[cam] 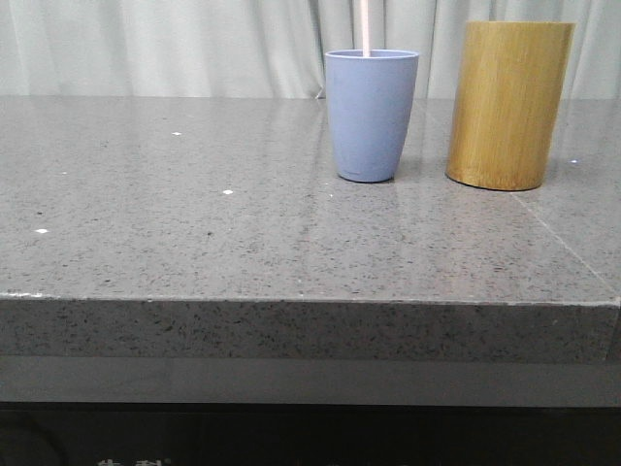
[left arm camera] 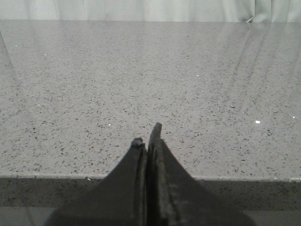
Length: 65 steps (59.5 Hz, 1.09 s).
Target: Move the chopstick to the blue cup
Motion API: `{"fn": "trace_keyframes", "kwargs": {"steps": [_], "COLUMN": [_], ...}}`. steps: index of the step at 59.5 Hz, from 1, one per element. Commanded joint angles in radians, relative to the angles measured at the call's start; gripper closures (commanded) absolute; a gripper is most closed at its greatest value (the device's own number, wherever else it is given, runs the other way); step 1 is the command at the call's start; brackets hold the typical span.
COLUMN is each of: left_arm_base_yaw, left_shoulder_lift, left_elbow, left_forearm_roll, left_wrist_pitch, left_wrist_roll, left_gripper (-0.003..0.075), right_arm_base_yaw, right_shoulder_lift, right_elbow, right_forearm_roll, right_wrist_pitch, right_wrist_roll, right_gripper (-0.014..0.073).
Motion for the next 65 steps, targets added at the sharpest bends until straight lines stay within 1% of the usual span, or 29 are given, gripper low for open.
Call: {"fn": "trace_keyframes", "kwargs": {"steps": [1,41,49,56,65], "left_arm_base_yaw": [0.0,0.0,0.0,0.0,0.0], "left_shoulder_lift": [-0.025,-0.025,-0.025,-0.025,-0.025], "left_elbow": [0.008,0.008,0.008,0.008,0.008], "left_forearm_roll": [0.0,0.0,0.0,0.0,0.0], "left_wrist_pitch": [-0.076,-0.076,-0.076,-0.076,-0.076], "left_wrist_roll": [-0.009,-0.009,-0.009,-0.009,-0.009], "left_gripper": [0.0739,0.0739,0.0739,0.0739,0.0739], "right_arm_base_yaw": [-0.004,-0.005,-0.02,-0.053,-0.059], "right_shoulder_lift": [0.008,0.006,-0.039,-0.143,-0.236], "right_elbow": [-0.028,-0.019,0.065,0.195,0.325], "right_forearm_roll": [0.004,0.0,-0.02,-0.004,0.007], "right_wrist_pitch": [-0.079,-0.079,-0.112,-0.171,-0.205], "right_wrist_roll": [-0.008,-0.008,-0.007,-0.003,0.004], "right_gripper": [0.0662,0.0662,0.0662,0.0662,0.0662]}}
